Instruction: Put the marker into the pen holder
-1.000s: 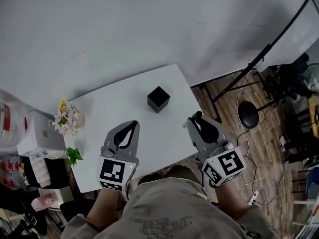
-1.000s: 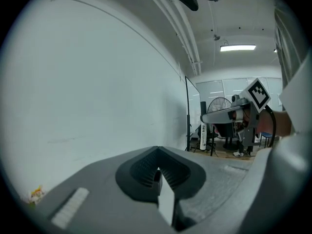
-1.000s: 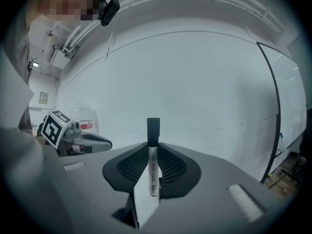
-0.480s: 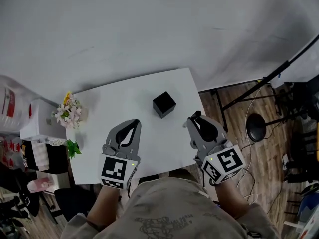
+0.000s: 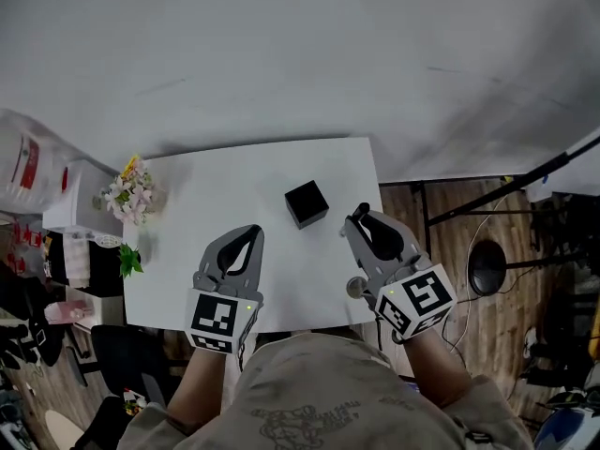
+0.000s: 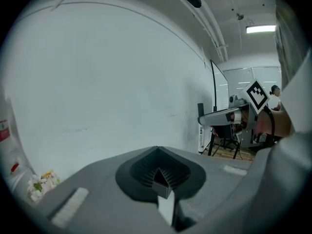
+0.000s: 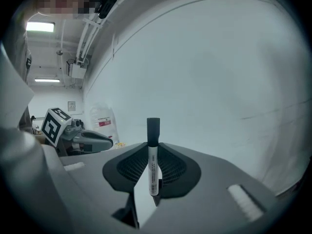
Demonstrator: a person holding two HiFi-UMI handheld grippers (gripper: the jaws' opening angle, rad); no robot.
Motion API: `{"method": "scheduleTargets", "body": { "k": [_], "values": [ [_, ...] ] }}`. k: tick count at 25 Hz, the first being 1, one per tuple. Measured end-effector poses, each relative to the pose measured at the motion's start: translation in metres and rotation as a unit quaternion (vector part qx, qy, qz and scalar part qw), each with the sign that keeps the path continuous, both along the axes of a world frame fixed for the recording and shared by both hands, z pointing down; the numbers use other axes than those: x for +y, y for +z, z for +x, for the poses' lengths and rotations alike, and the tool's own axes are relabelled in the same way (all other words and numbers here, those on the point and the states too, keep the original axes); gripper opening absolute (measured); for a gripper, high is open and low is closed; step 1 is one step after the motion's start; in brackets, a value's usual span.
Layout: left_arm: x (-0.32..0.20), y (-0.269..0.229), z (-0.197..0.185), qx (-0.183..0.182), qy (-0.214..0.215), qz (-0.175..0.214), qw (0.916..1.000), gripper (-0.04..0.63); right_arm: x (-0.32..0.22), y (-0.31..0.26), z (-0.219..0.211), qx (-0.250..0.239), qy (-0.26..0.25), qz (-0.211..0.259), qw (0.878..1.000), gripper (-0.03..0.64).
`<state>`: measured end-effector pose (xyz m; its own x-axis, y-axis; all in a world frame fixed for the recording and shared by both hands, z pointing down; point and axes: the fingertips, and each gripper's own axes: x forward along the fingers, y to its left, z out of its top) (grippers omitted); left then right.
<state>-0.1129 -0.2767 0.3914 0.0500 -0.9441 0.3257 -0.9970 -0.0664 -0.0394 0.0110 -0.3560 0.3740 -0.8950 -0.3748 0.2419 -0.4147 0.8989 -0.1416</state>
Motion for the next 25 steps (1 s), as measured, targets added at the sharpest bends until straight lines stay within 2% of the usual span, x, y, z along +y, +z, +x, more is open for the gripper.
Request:
{"method": "scheduleTargets", "body": {
  "k": [8, 14, 25],
  "values": [
    [-0.004, 0.000, 0.000, -0.009, -0.029, -0.006, 0.9995, 0.002, -0.022, 0.013, -0.011, 0.006, -0.030, -0.006, 1.000, 0.092],
    [-0.017, 0.003, -0.012, -0.031, -0.021, -0.009, 0.9993, 0.002, -0.035, 0.014, -0.044, 0.000, -0.043, -0.003, 0.999, 0.092],
    [-0.046, 0.018, -0.041, -0.016, -0.034, -0.009, 0.9993, 0.002, -0.059, 0.036, -0.104, 0.028, -0.073, 0.009, 0.997, 0.092]
  ]
}}
